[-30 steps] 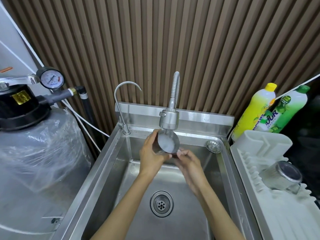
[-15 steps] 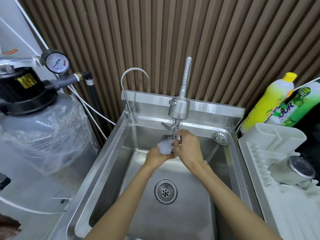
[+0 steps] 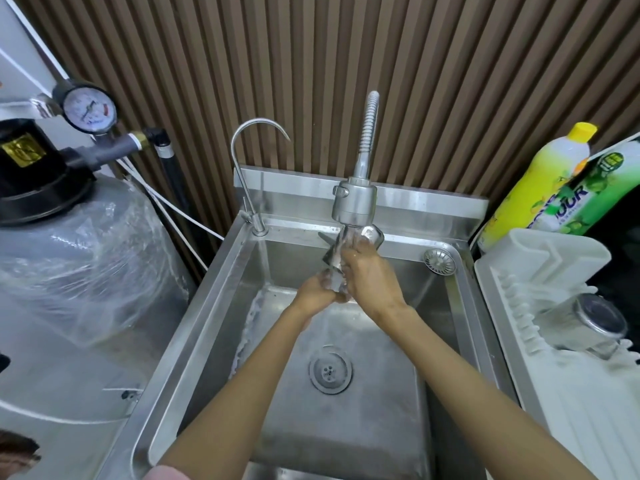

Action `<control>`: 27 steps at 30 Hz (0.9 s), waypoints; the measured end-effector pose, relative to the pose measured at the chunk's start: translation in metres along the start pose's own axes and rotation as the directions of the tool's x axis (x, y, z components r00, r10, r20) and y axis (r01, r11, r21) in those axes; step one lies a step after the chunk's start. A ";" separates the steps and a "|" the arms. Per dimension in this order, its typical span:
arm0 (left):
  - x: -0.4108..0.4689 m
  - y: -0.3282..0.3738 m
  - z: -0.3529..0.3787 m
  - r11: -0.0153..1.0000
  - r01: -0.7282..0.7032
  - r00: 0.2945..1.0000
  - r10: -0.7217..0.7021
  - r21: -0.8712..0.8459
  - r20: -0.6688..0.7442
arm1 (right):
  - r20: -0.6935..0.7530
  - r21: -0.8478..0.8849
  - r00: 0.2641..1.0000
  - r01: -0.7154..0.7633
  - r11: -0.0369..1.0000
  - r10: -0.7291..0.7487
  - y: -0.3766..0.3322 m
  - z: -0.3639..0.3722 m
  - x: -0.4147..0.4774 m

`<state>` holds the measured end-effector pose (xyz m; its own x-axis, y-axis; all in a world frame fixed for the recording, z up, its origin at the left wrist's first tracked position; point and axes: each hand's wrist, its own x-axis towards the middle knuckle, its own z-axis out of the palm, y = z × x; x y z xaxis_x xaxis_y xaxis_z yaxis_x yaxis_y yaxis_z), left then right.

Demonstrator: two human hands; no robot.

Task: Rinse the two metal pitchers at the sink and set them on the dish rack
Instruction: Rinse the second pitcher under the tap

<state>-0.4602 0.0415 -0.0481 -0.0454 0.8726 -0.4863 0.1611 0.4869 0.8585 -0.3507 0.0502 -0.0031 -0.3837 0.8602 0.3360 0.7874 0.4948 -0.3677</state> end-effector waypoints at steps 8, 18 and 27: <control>-0.023 0.010 0.004 0.926 -0.329 0.937 0.295 -0.186 -0.190 | 0.226 0.911 0.803 -0.374 0.172 0.552 0.029 -0.006 -0.020; -0.062 0.021 -0.001 0.836 -0.406 0.768 0.531 0.368 -0.359 | 0.422 0.832 0.743 -0.545 0.103 0.519 0.017 -0.027 -0.027; -0.047 0.035 -0.007 0.881 -0.472 0.855 0.449 -0.031 -0.260 | 0.207 0.922 0.824 -0.345 0.177 0.527 0.004 -0.020 -0.020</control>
<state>-0.4590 0.0175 0.0058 -0.2231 0.9747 0.0121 0.1333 0.0182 0.9909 -0.3305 0.0322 0.0062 -0.0008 0.9954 -0.0962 -0.1728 -0.0949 -0.9804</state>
